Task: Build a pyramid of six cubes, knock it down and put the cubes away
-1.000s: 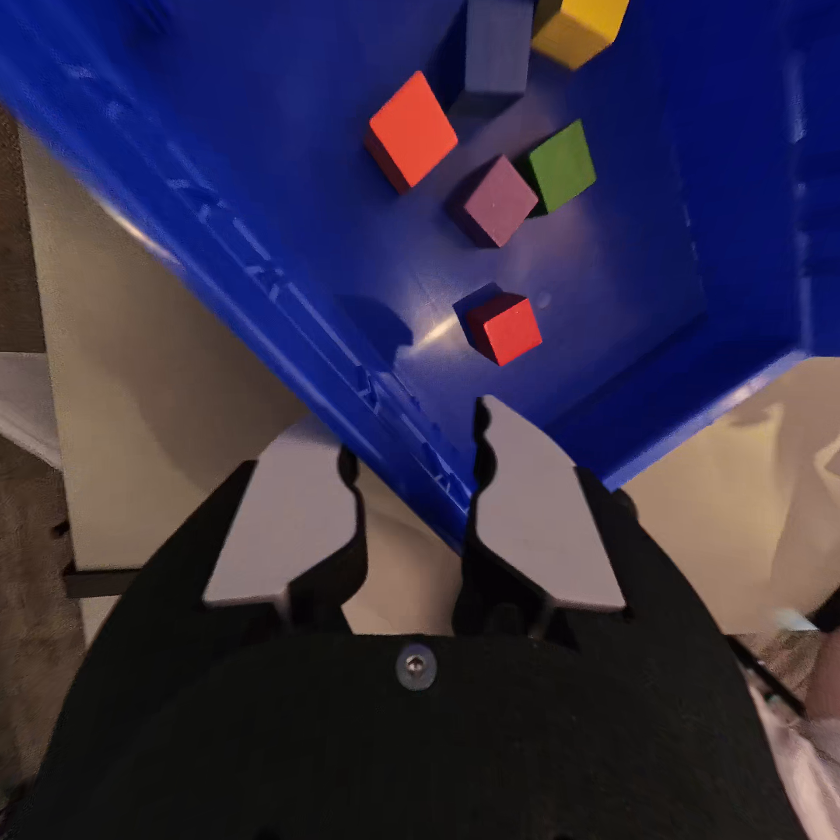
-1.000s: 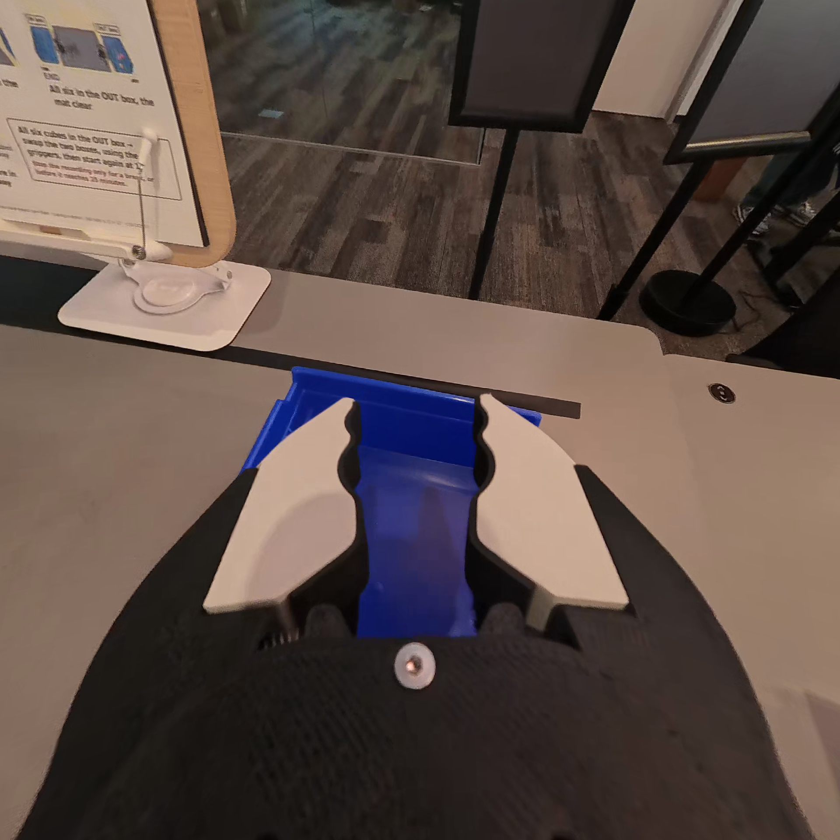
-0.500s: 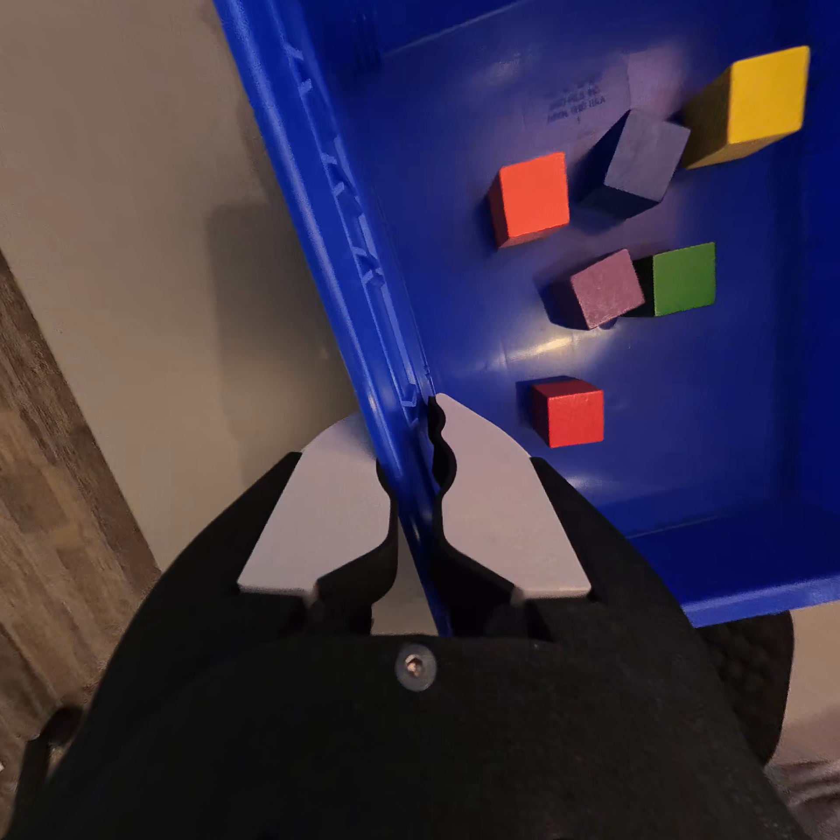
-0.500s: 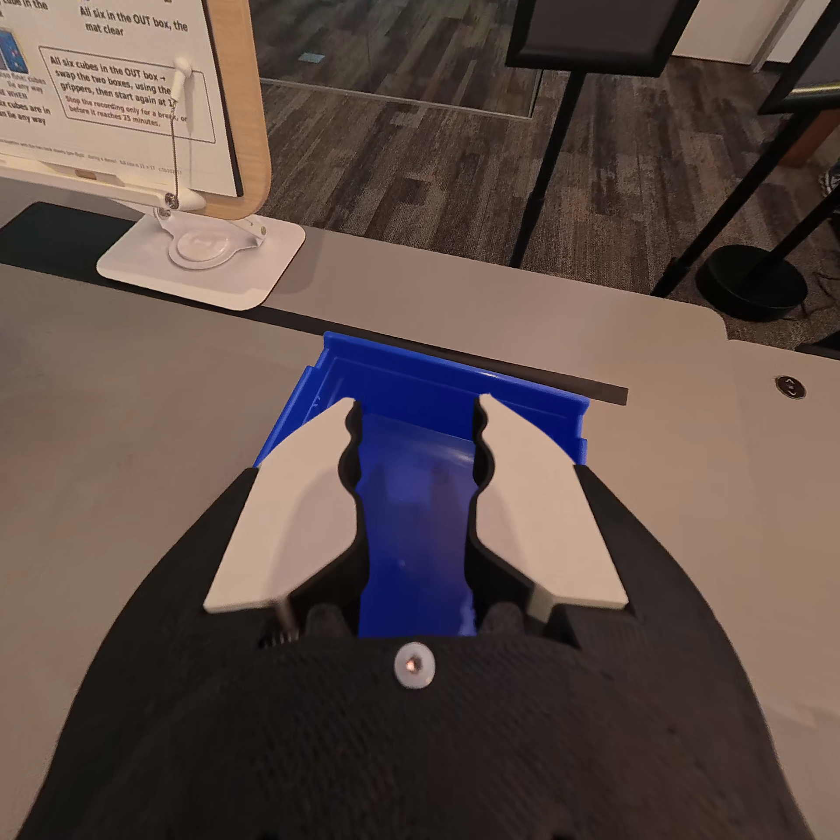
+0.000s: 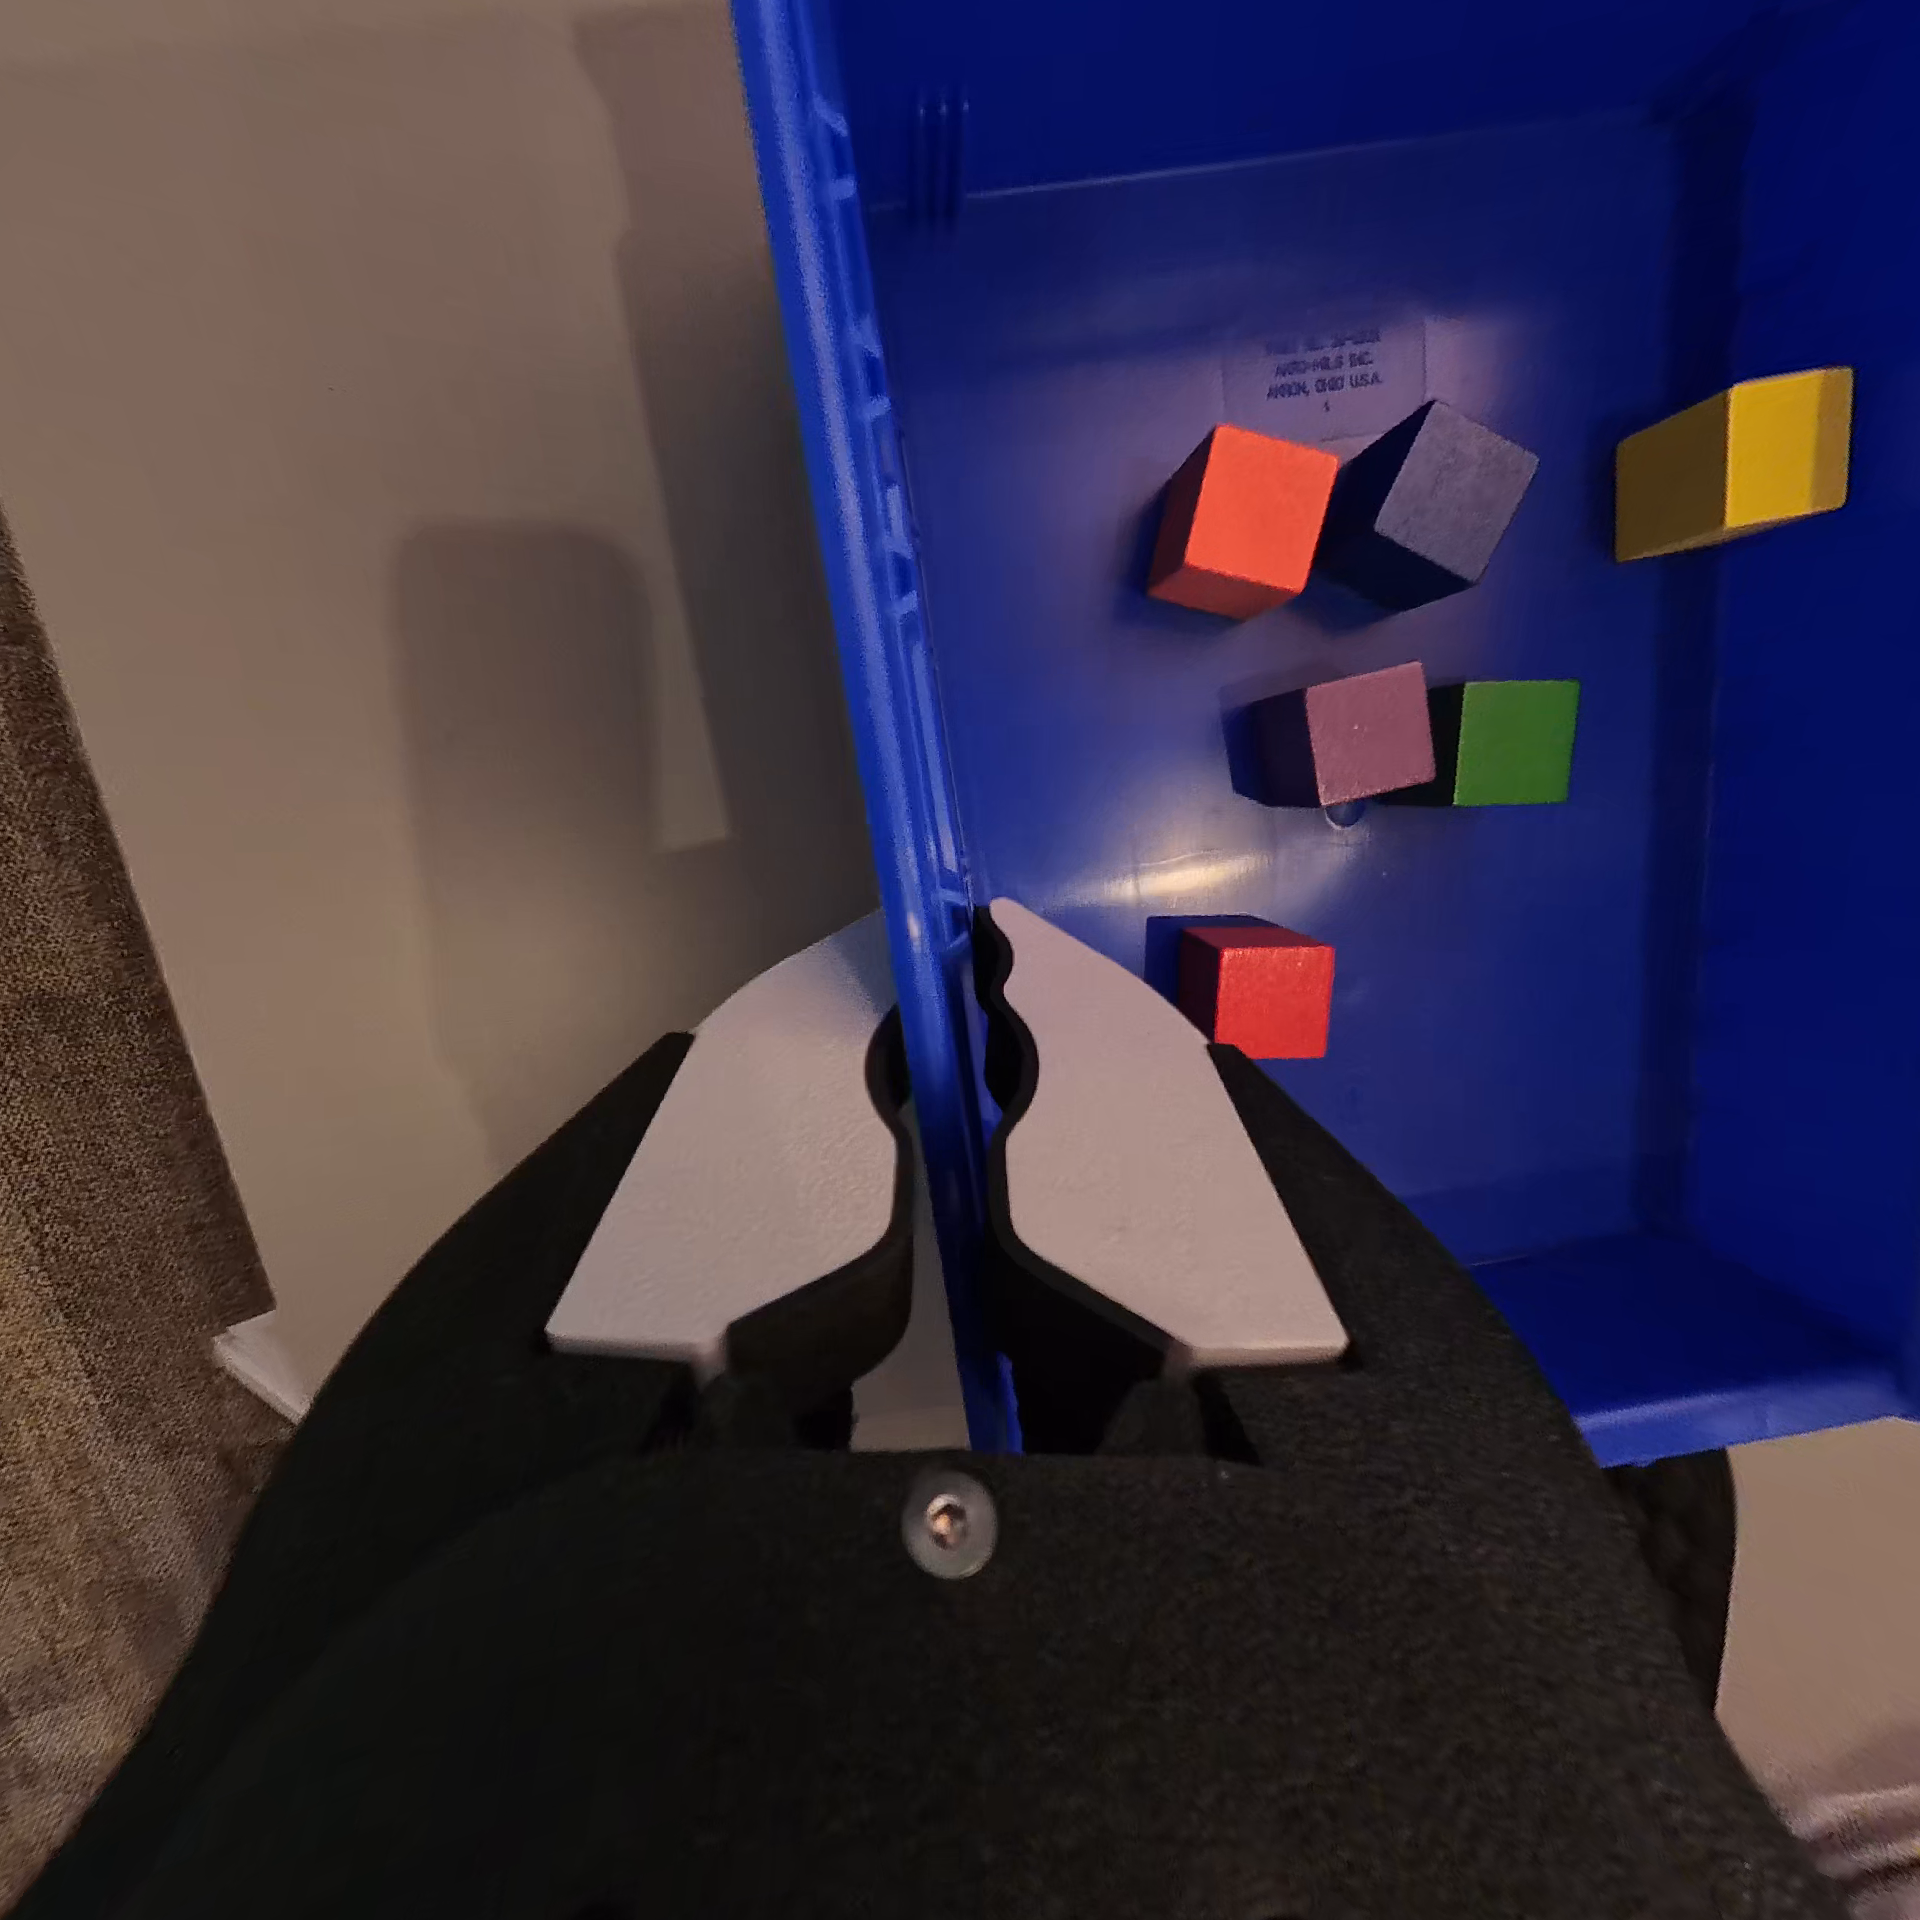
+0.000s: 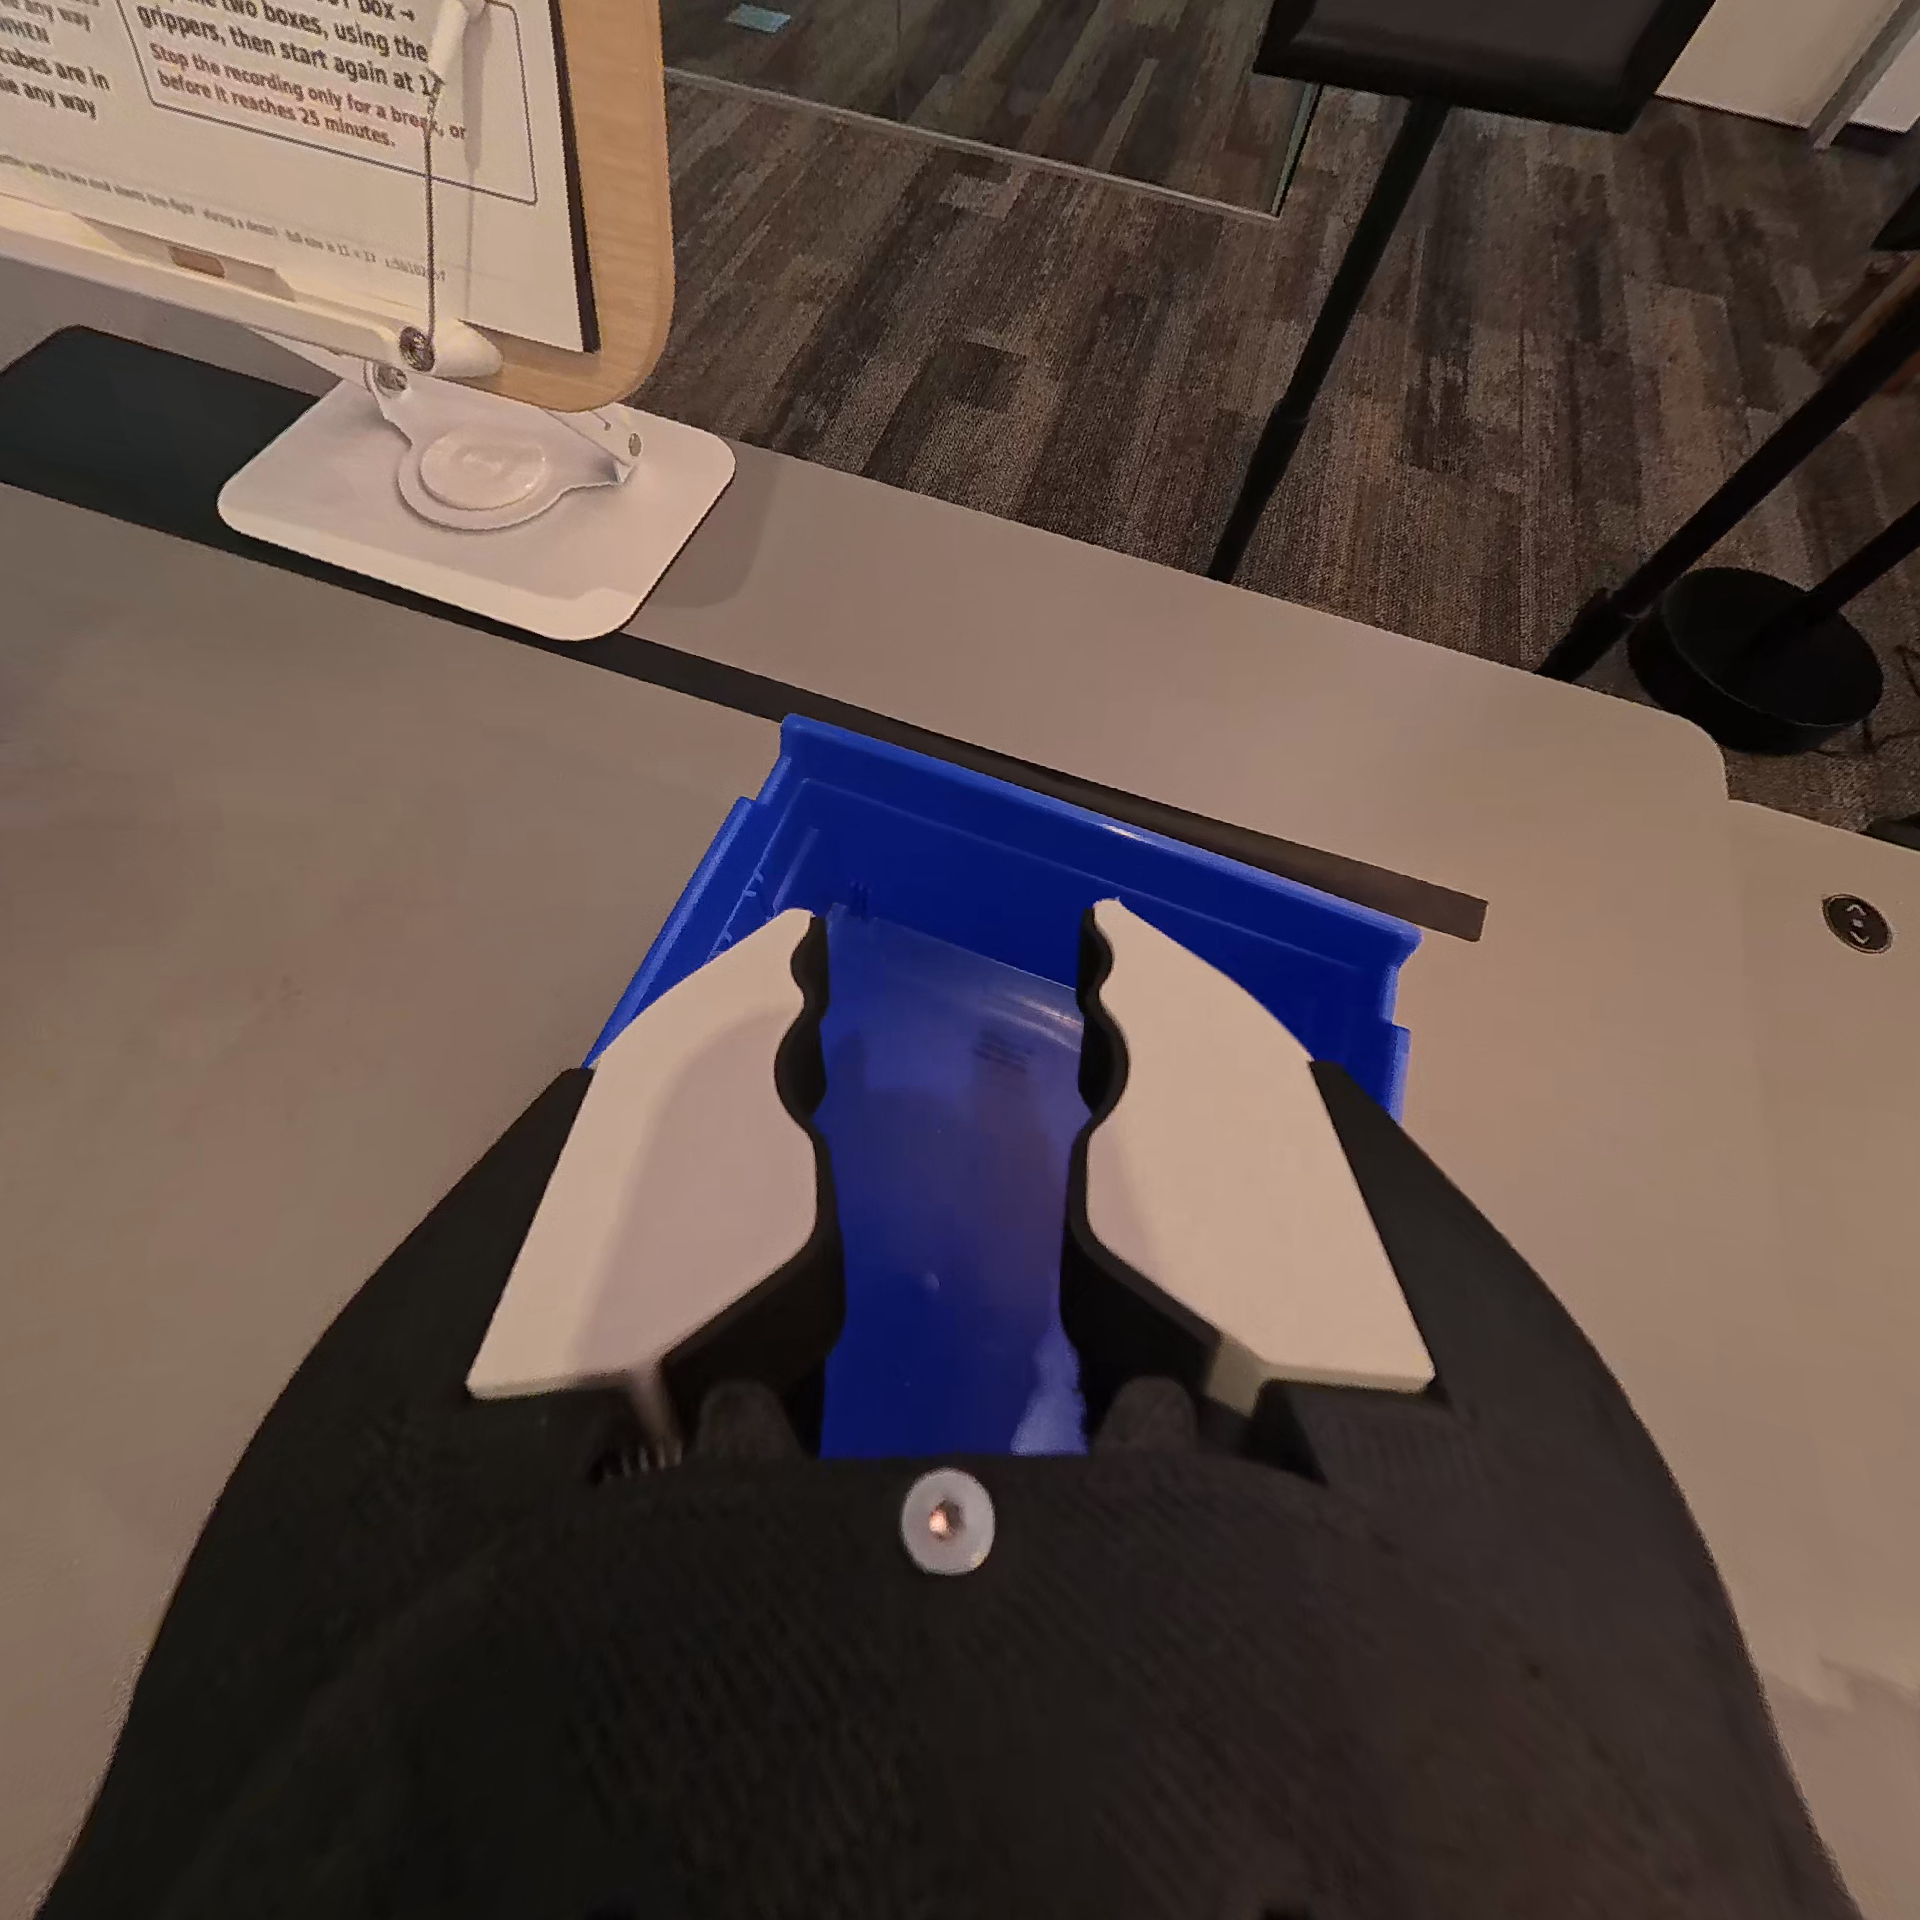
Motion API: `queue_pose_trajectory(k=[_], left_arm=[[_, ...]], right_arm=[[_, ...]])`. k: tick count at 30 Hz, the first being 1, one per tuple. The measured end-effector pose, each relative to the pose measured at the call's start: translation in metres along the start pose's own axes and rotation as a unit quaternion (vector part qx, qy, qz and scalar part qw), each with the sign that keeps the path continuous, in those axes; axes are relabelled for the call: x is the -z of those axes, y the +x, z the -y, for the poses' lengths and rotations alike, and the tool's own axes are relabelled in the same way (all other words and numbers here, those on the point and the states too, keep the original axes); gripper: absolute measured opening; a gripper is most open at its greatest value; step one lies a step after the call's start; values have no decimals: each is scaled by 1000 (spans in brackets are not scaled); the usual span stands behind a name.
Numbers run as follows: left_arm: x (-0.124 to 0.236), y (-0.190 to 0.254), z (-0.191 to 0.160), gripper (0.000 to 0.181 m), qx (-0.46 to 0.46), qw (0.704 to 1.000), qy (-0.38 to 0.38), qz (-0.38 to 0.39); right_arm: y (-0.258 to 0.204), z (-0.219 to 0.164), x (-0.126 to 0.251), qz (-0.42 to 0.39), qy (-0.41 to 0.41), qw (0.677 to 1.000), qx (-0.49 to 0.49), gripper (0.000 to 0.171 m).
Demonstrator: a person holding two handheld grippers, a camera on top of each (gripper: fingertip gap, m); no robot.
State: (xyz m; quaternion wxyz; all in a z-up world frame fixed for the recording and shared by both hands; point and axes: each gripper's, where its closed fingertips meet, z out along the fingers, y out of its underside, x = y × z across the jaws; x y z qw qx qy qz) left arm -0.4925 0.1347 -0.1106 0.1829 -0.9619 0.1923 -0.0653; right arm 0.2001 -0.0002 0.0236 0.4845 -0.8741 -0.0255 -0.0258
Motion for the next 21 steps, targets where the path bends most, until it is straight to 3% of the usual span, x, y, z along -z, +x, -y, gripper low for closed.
queue_pose_trajectory(k=[3, 7, 12, 17, 19, 21], left_arm=[[22, 0, 18, 18, 32, 997, 72, -12], [89, 1, 49, 38, 45, 972, 230, -10], [188, 48, 76, 62, -15, 894, 442, -66], [236, 98, 75, 49, -117, 820, 551, -103], [235, 108, 73, 45, -147, 816, 550, -101], [231, 116, 73, 40, -165, 816, 545, -104]], right_arm=[[-3, 7, 5, -1, 18, 1000, 5, 48], [-7, 23, 18, -8, 61, 998, 14, 48], [-20, 55, 52, 5, 159, 987, 21, 50], [-43, 80, 85, 54, 272, 960, 41, 68], [-51, 85, 93, 66, 324, 942, 55, 75], [-55, 81, 87, 83, 315, 944, 53, 79]])
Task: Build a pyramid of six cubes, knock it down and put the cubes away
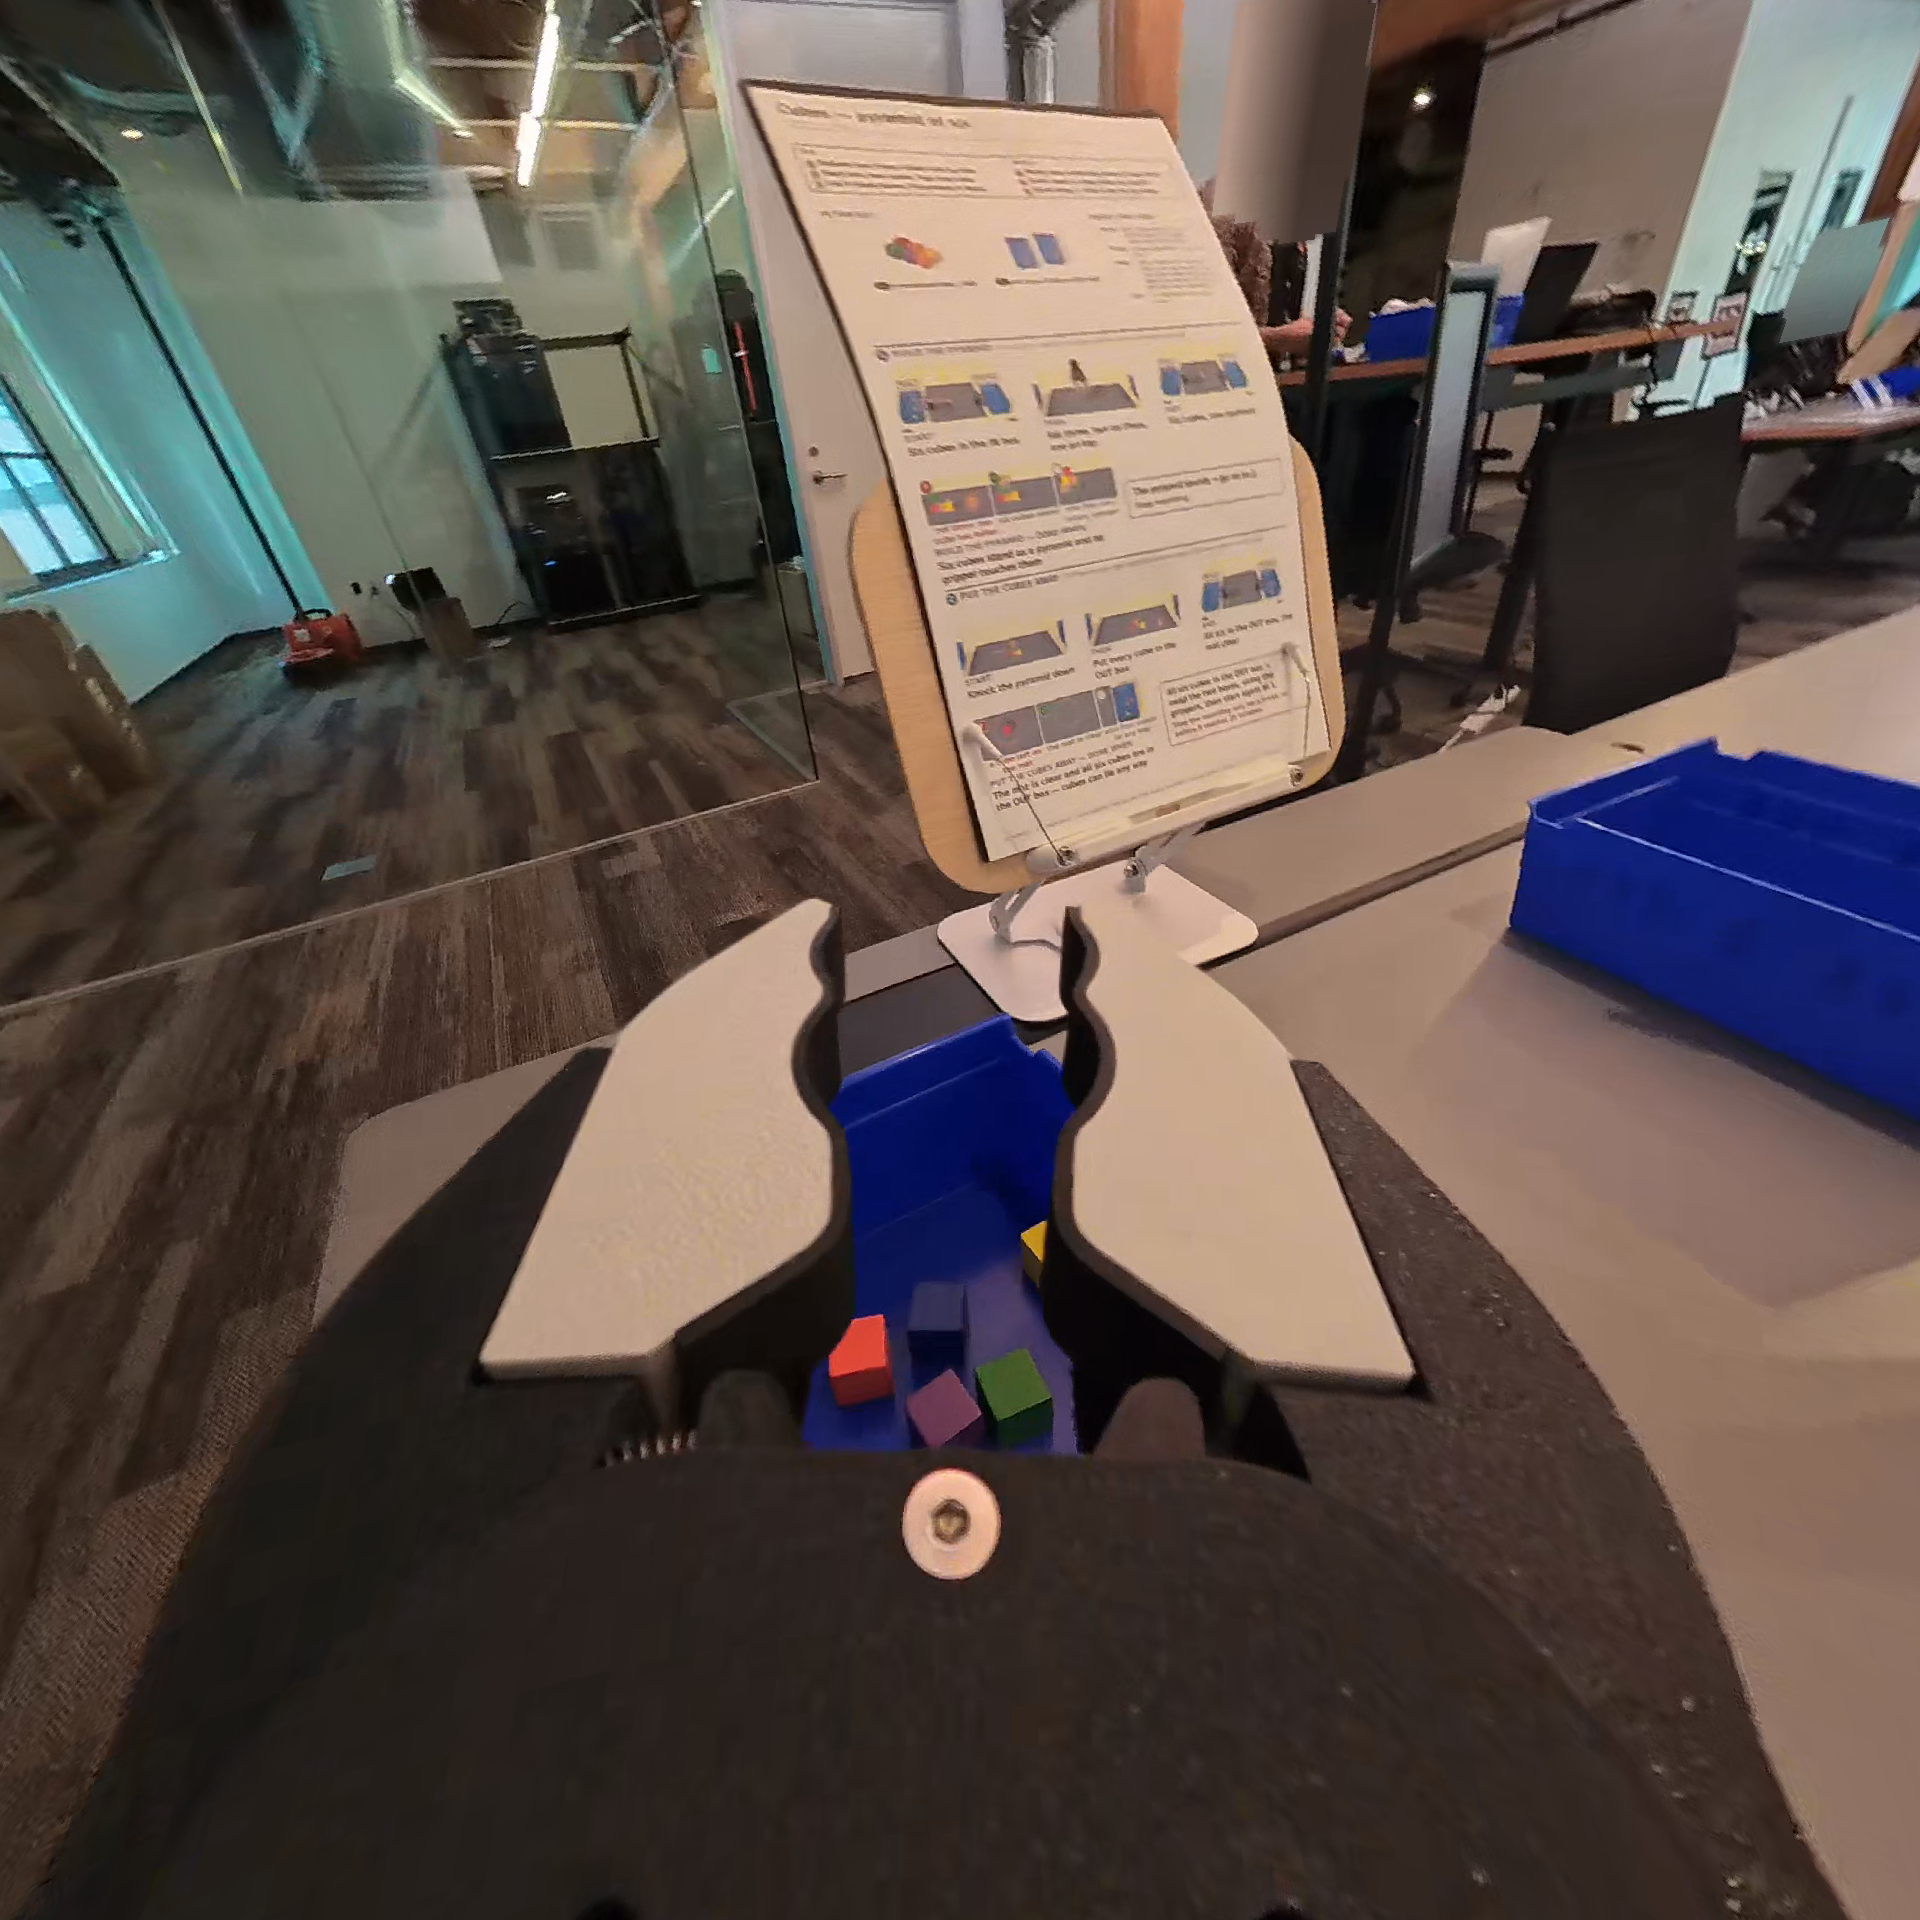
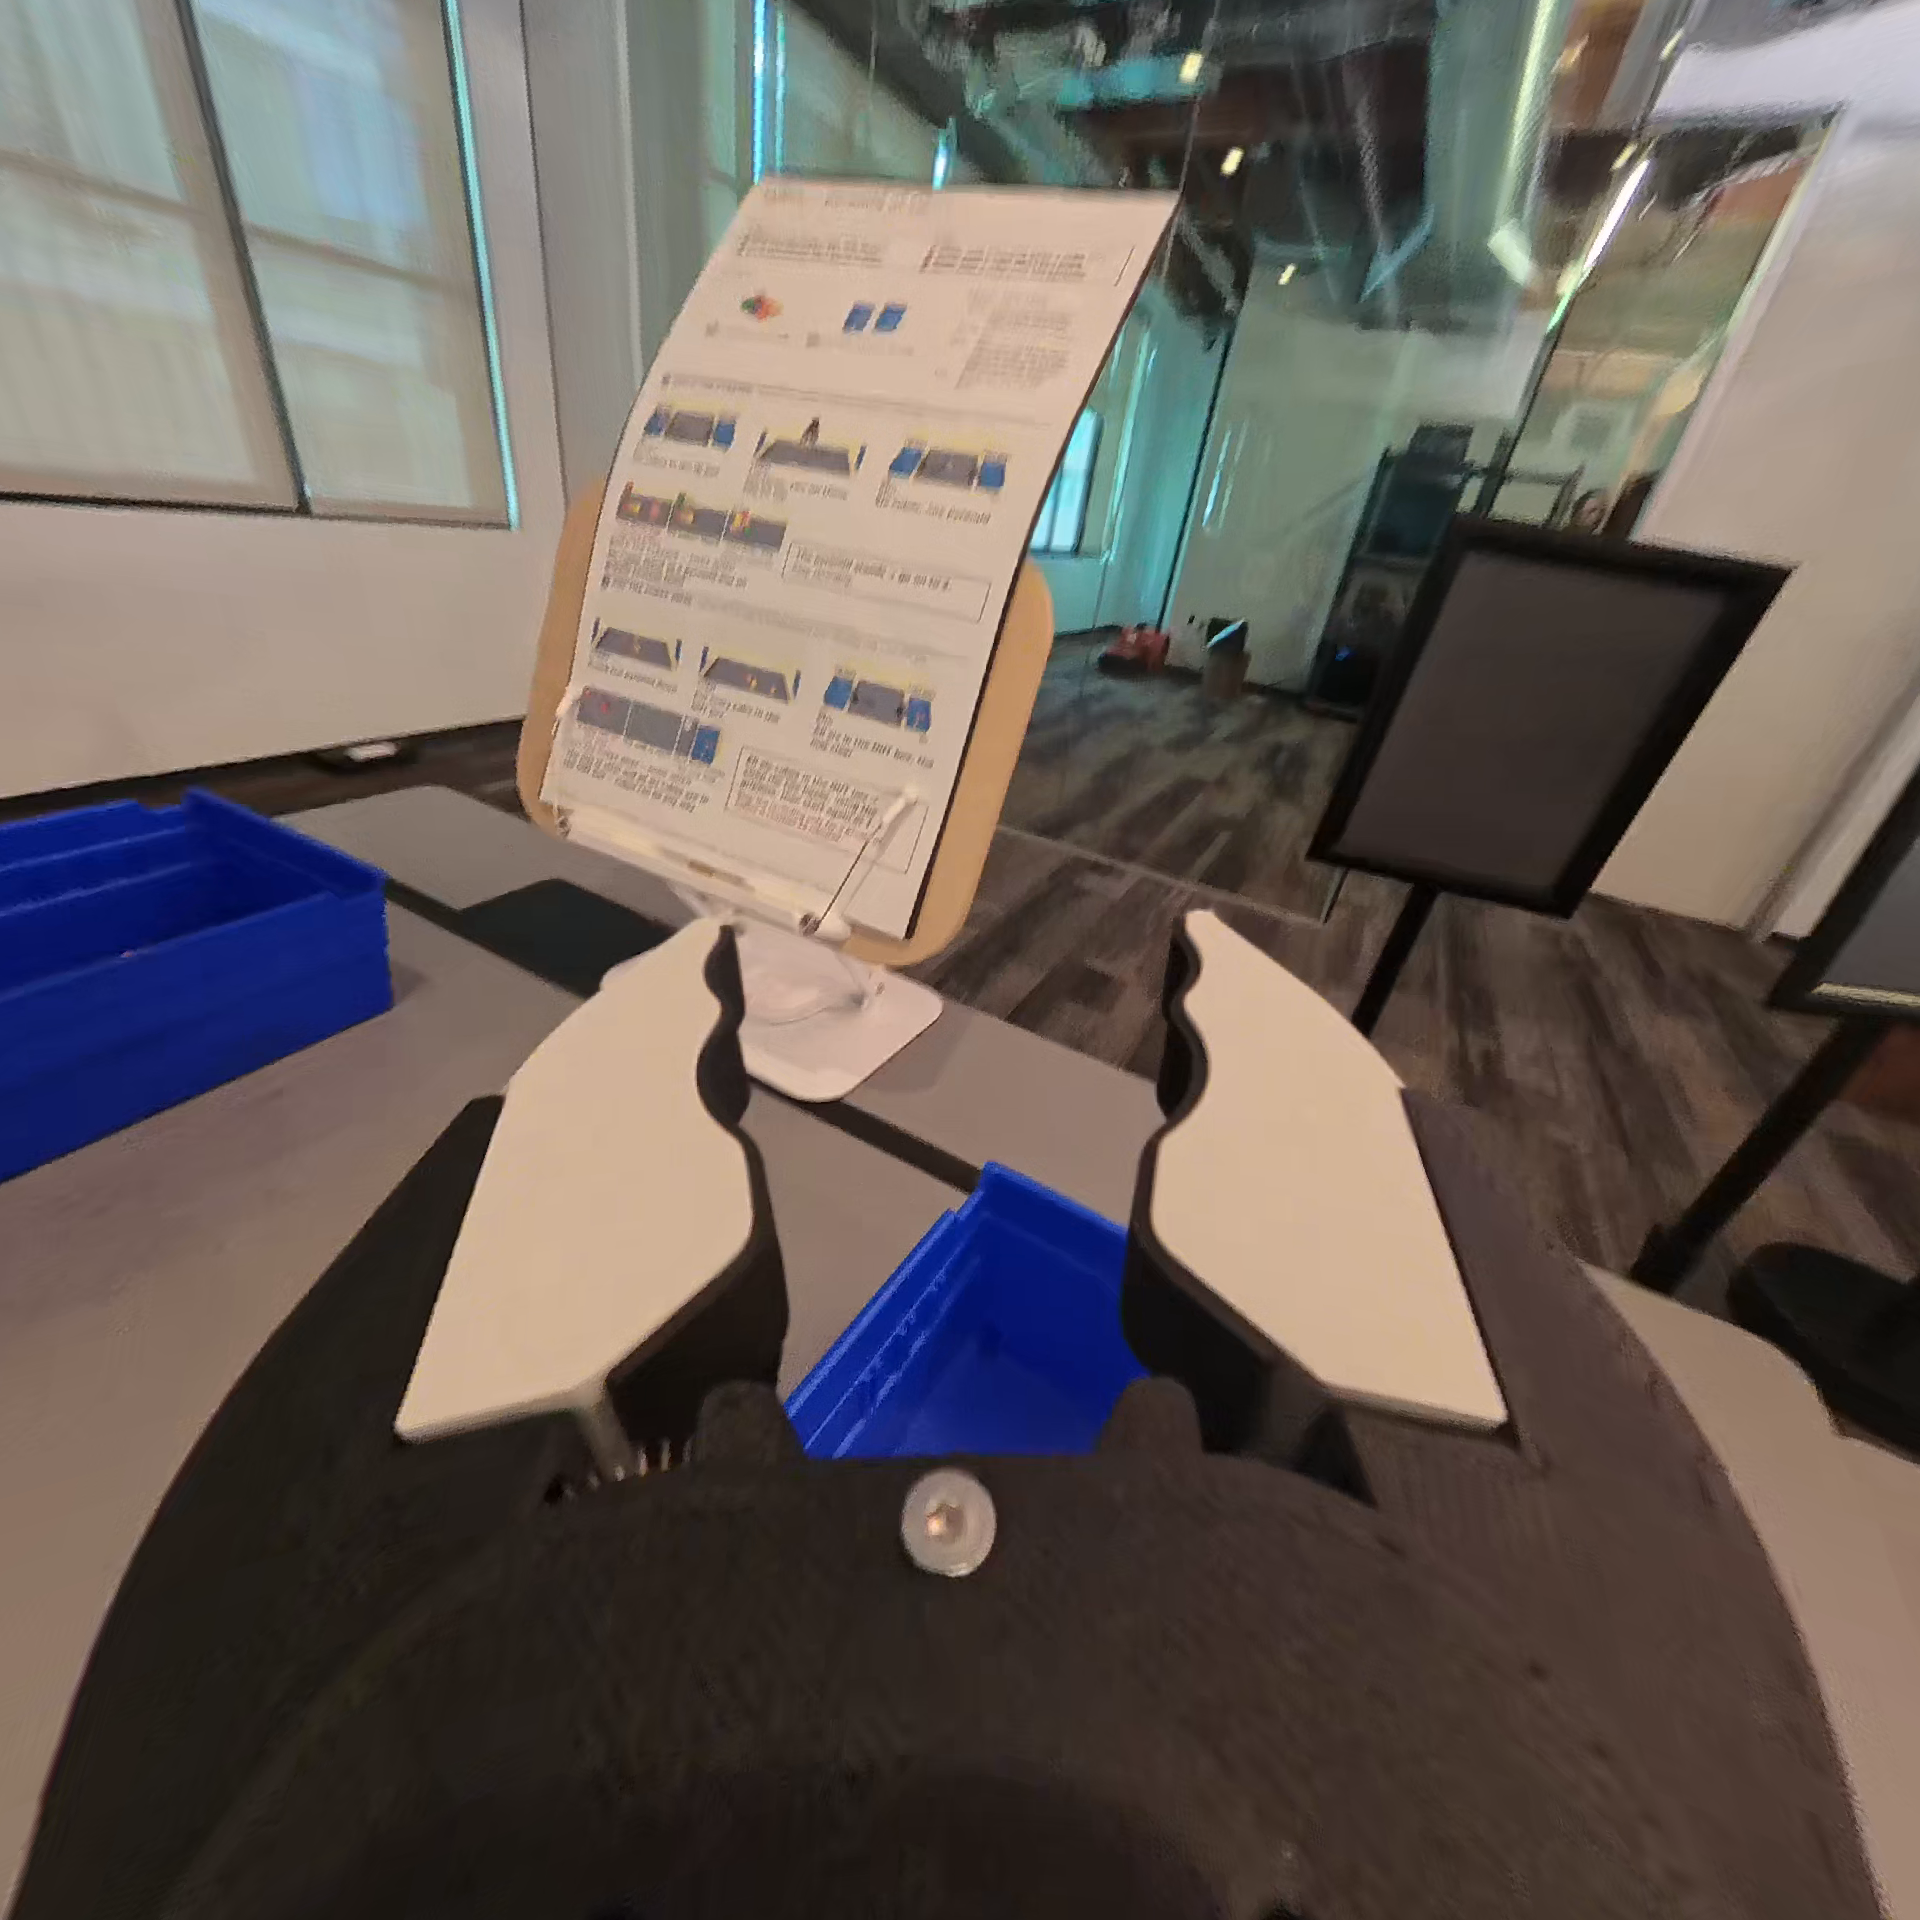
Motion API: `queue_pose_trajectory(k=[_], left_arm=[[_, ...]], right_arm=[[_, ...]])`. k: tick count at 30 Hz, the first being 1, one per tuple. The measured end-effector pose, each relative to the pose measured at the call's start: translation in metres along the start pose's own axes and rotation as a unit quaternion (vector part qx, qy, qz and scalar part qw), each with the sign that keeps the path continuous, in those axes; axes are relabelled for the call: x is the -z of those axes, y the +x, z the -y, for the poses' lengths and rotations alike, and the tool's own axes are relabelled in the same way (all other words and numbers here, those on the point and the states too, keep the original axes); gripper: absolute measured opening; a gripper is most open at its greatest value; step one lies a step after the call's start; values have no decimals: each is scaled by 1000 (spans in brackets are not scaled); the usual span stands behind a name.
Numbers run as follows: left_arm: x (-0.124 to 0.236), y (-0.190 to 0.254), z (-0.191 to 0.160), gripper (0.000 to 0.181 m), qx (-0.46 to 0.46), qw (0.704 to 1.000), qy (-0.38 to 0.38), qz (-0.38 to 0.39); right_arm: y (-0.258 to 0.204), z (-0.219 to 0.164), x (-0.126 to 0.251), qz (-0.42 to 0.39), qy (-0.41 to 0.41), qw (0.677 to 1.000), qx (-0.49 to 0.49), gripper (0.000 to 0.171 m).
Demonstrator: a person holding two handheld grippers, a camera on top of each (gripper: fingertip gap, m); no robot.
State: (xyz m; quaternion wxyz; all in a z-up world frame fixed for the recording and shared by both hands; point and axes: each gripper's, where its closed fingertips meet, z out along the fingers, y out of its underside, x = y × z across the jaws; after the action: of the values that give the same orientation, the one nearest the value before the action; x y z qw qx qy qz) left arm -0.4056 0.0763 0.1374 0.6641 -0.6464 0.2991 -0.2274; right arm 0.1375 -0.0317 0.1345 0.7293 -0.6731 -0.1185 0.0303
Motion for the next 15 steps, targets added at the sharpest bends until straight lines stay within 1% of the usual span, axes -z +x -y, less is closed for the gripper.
queue_pose_trajectory(k=[2, 4, 6, 7, 9, 11, 13, 15], left_arm=[[-4, 11, 2, 34, -2, 1000, 4, -24], [-7, 19, 8, 30, -1, 999, 17, -36], [-9, 26, 11, 27, -5, 999, 23, -41], [-11, 29, 6, 26, -10, 999, 5, -46], [-13, 31, -15, 18, -44, 996, -68, -43], [-10, 24, -37, 16, -98, 985, -141, -12], [-8, 17, -51, 18, -128, 974, -185, 13], [-7, 15, -63, 15, -128, 966, -223, 17]], right_arm=[[-2, -9, -5, 8, -20, 1000, -2, 78], [0, -5, -6, -6, -4, 1000, 12, 72], [-1, 2, -5, -11, 12, 1000, 25, 69], [-1, 4, -3, -14, 16, 999, 29, 68], [0, 6, -1, -18, 18, 999, 36, 67], [0, 6, 0, -18, 14, 999, 37, 64], [0, 7, 0, -20, 13, 999, 35, 63], [-1, 8, 0, -14, 15, 999, 30, 61]])
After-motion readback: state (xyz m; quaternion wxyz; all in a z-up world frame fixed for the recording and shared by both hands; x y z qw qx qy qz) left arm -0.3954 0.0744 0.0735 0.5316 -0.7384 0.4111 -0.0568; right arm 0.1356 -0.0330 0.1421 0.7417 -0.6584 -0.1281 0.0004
